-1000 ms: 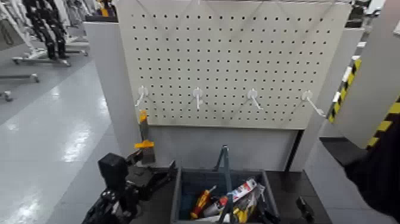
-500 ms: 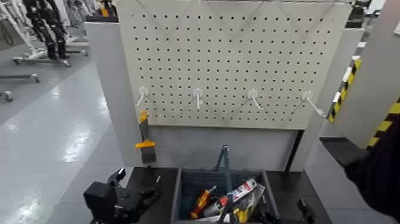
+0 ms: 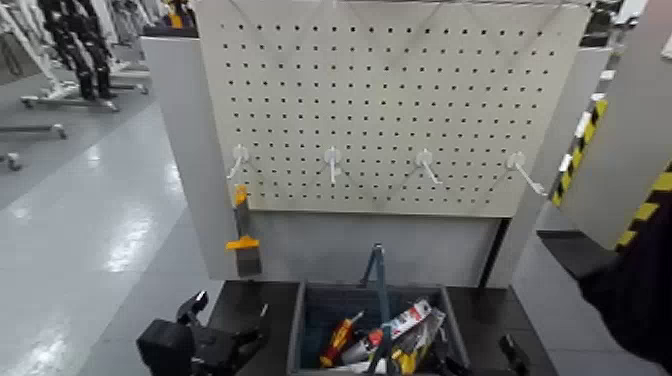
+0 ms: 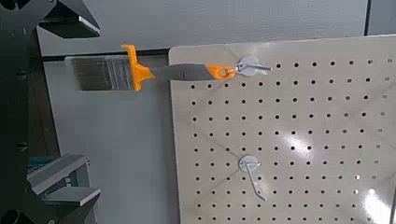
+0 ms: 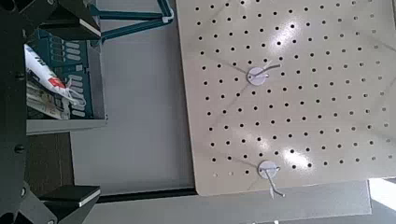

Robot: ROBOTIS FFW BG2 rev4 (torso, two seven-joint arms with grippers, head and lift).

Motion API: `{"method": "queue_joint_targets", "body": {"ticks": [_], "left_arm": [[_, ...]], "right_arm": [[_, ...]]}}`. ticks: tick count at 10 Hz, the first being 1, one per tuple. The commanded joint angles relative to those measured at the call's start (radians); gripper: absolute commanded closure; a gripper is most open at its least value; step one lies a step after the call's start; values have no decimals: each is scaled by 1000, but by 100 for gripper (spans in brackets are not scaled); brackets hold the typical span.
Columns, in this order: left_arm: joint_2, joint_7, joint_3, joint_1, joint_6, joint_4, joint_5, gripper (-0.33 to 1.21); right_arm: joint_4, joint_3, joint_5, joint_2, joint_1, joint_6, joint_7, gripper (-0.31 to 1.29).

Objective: Put the red screwdriver into the crate.

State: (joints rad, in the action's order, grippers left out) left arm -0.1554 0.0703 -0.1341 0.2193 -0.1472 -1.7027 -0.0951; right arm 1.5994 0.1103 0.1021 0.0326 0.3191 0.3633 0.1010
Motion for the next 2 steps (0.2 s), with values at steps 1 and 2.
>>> {"method": "queue_joint_targets", "body": {"ticks": [1,2], "left_arm": [[1,0,-2,-1,0,0,0,11],[1,0,-2,-1,0,0,0,11]], "right_arm": [[1,0,-5,0,0,-4,0,13],[2,-1,-5,0,0,-9,-1,13]]}}
